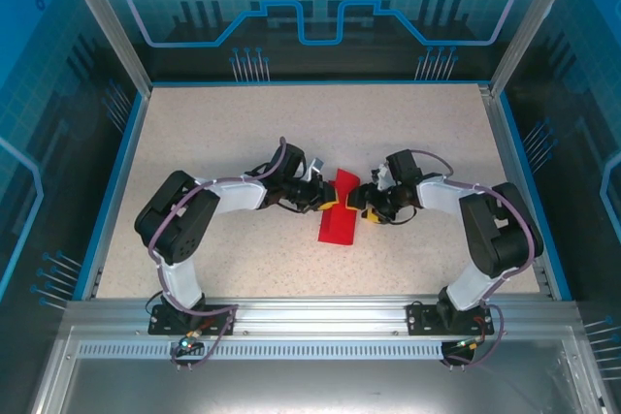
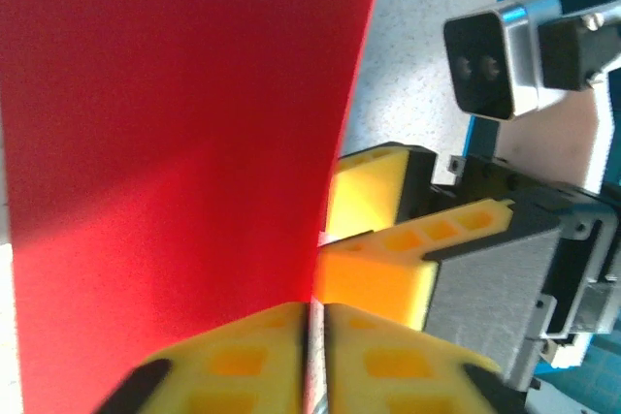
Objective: Fold a paper plane with a square sheet of paper (pick it up from the middle)
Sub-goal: Fold the square sheet of paper in half at the center of the table.
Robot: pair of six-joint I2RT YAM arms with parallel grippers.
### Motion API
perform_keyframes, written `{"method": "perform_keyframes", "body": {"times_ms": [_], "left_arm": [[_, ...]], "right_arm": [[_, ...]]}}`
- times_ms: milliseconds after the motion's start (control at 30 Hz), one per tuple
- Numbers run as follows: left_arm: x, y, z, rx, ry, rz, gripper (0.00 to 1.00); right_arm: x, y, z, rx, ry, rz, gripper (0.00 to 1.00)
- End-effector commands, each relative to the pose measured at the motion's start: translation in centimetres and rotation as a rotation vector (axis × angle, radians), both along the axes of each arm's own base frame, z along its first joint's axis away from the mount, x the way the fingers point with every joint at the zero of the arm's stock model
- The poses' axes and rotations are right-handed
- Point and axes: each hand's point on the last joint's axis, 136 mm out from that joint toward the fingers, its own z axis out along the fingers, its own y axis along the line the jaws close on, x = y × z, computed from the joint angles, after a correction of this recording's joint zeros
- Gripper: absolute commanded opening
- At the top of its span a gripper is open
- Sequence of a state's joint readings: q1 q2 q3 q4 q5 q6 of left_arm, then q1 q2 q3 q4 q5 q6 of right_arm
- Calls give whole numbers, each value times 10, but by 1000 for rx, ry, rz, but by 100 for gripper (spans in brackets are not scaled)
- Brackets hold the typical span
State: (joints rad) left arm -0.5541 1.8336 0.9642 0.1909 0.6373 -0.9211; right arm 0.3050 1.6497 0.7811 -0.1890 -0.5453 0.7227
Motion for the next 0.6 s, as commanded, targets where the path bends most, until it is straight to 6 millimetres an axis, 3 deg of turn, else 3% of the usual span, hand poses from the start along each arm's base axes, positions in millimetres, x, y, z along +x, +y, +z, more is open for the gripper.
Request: {"method": "perform_keyframes", "body": {"times_ms": [0,233,400,567], "left_arm": [[1,-12,11,-75,-25,-33,4],[8,-26,24,-192,-25,-53,0],[7,-26,8,-141,15,-64,0],[2,-15,1,-46,-3,-76,0]], "right_arm": [[1,-4,10,58,-12,-30,68],[3,-26,26,103,-70,-123,74],[-1,-45,33,28,-97,-162,81],[-5,-43,38,31,-105,-134,82]]}}
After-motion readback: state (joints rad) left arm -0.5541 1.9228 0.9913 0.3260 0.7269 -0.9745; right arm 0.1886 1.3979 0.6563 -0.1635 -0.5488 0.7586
